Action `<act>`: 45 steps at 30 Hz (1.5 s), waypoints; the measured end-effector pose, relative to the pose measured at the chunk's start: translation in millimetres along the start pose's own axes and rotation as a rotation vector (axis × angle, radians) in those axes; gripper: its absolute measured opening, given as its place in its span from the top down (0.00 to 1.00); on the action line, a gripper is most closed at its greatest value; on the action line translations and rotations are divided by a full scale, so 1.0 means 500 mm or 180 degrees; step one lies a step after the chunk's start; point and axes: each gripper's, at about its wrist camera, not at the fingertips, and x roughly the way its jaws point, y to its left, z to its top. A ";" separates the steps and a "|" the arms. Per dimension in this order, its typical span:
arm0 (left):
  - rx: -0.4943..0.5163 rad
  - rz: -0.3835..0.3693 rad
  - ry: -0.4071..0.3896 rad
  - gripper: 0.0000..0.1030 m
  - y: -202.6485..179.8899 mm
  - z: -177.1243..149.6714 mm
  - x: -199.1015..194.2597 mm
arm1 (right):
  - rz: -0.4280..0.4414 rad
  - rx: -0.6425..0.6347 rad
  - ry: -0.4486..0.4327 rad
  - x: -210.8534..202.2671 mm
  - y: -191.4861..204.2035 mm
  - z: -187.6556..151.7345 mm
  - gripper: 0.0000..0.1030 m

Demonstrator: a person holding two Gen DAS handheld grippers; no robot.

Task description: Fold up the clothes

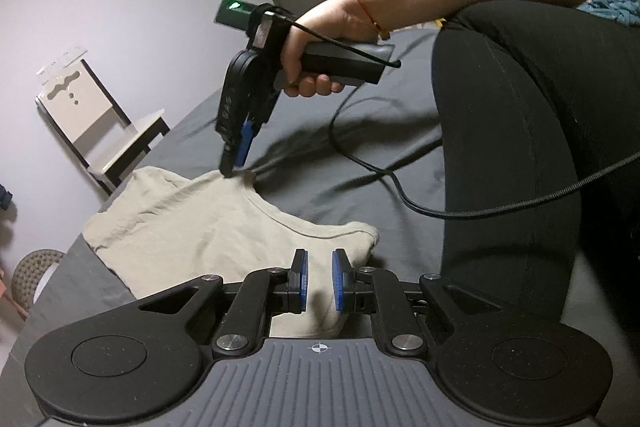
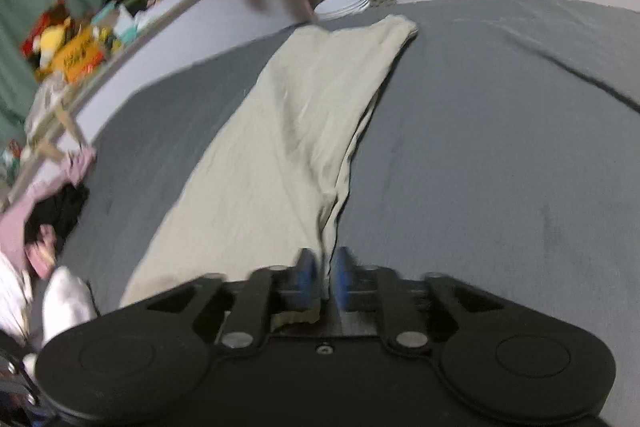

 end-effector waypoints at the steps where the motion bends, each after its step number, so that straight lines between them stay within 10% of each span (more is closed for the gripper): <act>1: -0.0049 0.0025 -0.0026 0.88 0.003 0.001 0.001 | 0.0019 0.0097 -0.0114 -0.006 -0.008 0.006 0.63; 7: -0.0716 0.0146 -0.0227 0.88 0.043 0.007 0.023 | 0.0029 0.0420 -0.0600 0.013 -0.050 0.114 0.63; 17: -0.1292 0.0466 -0.0119 0.88 0.078 -0.011 0.076 | -0.0272 0.1055 -0.0593 0.220 -0.138 0.326 0.65; 24: -0.1378 0.0333 -0.0087 0.88 0.075 -0.042 0.095 | -0.0188 0.1030 -0.0549 0.262 -0.141 0.349 0.97; 31: -0.1552 0.0301 -0.0061 0.88 0.079 -0.065 0.099 | 0.0344 0.0728 -0.0758 0.234 -0.078 0.396 0.97; 45: -0.1677 0.0118 -0.0019 0.88 0.068 -0.073 0.113 | -0.0216 0.1027 -0.0617 0.320 -0.168 0.366 0.97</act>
